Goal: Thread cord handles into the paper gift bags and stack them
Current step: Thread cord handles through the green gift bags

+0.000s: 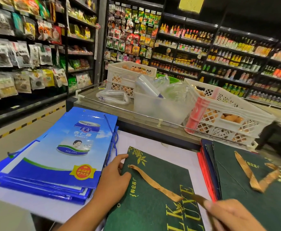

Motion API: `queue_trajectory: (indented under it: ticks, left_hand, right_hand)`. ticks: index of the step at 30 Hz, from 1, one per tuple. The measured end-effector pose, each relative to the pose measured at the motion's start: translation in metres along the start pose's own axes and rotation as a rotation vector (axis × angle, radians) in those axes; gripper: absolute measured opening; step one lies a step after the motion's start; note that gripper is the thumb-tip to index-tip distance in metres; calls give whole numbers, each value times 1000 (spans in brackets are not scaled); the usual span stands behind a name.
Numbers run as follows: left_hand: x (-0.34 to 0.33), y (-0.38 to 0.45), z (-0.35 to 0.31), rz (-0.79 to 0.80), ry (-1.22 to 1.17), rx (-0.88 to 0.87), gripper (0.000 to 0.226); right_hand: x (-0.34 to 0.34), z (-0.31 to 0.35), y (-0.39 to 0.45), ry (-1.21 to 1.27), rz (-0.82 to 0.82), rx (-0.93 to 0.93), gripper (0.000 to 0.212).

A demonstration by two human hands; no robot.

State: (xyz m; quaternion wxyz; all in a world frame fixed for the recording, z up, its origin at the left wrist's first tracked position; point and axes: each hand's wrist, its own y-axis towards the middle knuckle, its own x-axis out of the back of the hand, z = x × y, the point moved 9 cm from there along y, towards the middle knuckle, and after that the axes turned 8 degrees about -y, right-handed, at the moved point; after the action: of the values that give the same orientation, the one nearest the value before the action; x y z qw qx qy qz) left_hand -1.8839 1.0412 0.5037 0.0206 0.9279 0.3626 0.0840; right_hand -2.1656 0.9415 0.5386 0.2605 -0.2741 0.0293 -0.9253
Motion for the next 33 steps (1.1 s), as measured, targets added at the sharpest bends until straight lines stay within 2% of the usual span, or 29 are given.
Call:
queue_trajectory:
  ticks: [1,2,3,6,7,10,17,22,26,30,33]
  left_hand:
    - [0,0,0,6,-22,4,56]
    - [-1,-1,1,17,-40,11,59]
    - [-2,-2,0,33,-55,16,62]
    - [-4,-4,-3,73,-77,15,66]
    - [-5,-5,-3,82,-76,13,67]
    - [-6,-6,-5,98,-60,-15,70]
    - [-6,-9,-8,76,-8,-61,62]
    - [-7,-7,-3,64,98,-53,53]
    - [-10,-9,-4,60,186,-69,44]
    - [-13,-12,-10,56,327,-138,35]
    - [-16,-15,-15,65,434,-191,31]
  right_hand:
    - [-21,13,-12,44,207,8,67]
    - [-19,13,-13,80,310,-53,63]
    - [-37,13,-12,226,406,-38,58]
    - [-66,13,13,495,329,-48,44]
    - [-72,19,19,502,303,-18,42]
    - [-89,33,35,503,259,78,45]
    - [-94,32,60,410,162,147,43]
    - [-87,38,72,195,82,206,46]
    - [-85,41,86,221,70,214,46]
    - [-78,37,100,244,-11,175,58]
    - [-77,38,102,250,-23,203,52]
